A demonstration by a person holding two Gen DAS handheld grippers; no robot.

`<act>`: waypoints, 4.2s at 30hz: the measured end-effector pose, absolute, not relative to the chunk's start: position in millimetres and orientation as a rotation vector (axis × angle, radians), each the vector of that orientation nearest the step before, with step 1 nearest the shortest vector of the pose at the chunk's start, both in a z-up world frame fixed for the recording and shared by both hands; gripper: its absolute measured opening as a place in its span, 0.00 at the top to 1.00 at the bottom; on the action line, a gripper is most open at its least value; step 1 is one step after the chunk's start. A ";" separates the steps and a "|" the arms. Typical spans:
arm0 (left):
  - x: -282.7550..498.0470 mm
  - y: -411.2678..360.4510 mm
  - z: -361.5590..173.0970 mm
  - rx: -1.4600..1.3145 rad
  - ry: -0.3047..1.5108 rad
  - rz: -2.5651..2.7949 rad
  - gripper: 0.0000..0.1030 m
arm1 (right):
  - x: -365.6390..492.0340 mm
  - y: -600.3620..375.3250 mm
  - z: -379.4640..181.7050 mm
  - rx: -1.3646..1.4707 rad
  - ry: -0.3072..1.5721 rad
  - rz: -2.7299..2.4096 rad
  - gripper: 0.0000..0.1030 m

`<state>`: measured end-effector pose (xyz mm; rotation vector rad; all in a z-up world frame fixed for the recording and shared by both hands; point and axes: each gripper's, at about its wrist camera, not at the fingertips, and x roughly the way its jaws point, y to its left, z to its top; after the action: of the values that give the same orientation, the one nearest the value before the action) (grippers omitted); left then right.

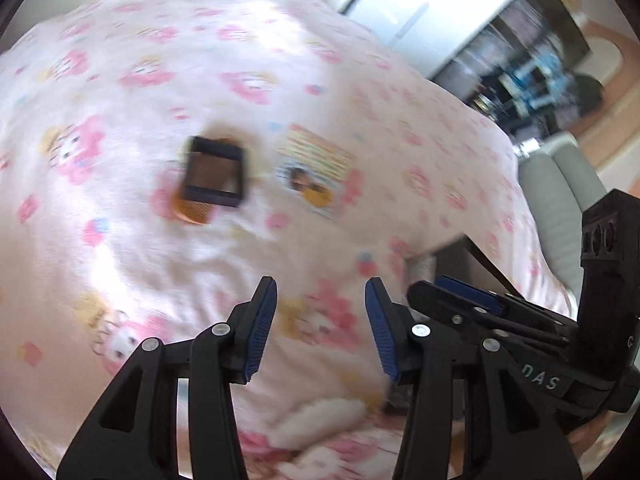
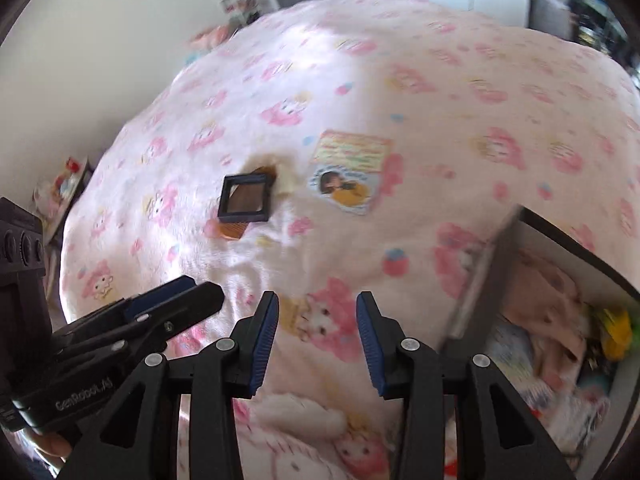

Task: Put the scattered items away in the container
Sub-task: 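Grasp the black square mirror frame with the left gripper and lift, then carry the black mirror with the left gripper over the box, then lower the black mirror into the box and open the left gripper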

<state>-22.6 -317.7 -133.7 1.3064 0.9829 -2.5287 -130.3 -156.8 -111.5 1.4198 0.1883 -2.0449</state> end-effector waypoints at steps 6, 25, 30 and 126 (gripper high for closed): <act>-37.1 -383.8 -199.8 1.216 0.989 -2.306 0.56 | -176.2 -229.5 -159.8 1.508 0.225 -1.929 0.65; -85.3 -418.8 -255.7 1.356 1.298 -2.338 0.79 | -232.0 -283.9 -246.0 1.676 -0.026 -1.622 0.75; -63.2 -388.2 -255.4 1.451 1.342 -2.343 0.82 | -205.5 -266.1 -230.4 1.672 0.064 -1.640 0.76; -118.4 -29.6 -159.3 1.874 0.711 -2.806 0.75 | -154.1 126.6 -168.6 1.662 -0.407 -2.406 0.78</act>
<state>-118.4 -29.6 -159.3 1.8744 0.7109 -2.8058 -154.1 126.6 -168.6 1.6617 -0.4069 -2.4059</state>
